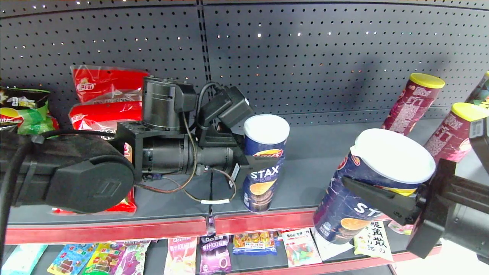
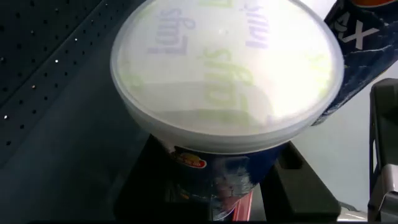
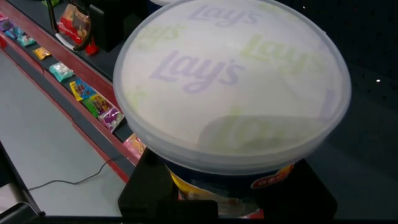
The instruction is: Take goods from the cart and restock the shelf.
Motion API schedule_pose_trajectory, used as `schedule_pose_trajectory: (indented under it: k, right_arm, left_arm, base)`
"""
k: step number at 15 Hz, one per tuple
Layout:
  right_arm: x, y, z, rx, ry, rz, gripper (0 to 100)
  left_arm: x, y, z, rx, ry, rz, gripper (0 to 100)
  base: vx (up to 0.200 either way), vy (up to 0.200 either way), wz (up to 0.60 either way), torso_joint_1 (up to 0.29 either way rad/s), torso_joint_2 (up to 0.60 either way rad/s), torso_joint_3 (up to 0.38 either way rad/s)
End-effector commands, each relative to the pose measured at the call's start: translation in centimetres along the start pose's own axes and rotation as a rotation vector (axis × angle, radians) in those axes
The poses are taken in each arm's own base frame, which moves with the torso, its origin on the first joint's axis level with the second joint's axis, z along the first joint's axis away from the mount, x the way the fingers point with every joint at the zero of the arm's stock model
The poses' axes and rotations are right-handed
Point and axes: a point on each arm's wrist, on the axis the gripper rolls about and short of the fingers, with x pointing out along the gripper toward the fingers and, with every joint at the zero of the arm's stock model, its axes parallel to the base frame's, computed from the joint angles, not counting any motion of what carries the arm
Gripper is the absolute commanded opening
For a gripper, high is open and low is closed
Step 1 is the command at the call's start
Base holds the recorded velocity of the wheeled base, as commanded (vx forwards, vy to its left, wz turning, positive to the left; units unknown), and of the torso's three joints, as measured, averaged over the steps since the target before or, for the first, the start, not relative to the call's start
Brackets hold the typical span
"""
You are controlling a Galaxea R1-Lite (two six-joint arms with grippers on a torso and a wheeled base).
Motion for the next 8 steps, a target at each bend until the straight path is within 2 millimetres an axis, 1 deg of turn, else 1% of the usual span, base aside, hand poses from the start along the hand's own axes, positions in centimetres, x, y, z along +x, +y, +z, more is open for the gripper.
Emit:
schedule_pose_trajectory:
  k: [1, 8]
  right_arm:
    - [0.03, 0.01, 0.00, -0.001, 0.001, 0.000, 0]
    - [0.29, 0.03, -0.02, -0.001, 0.007, 0.004, 0]
  left_arm:
    - [-0.12, -0.11, -0.11, -0.002, 0.004, 0.000, 0]
    - [-0.01, -0.11, -0.37, -0.034, 0.012, 0.001, 0]
  base:
    - [0.000, 0.000, 0.00, 0.000, 0.00, 0.000]
    - [0.000, 0.000, 0.00, 0.000, 0.00, 0.000]
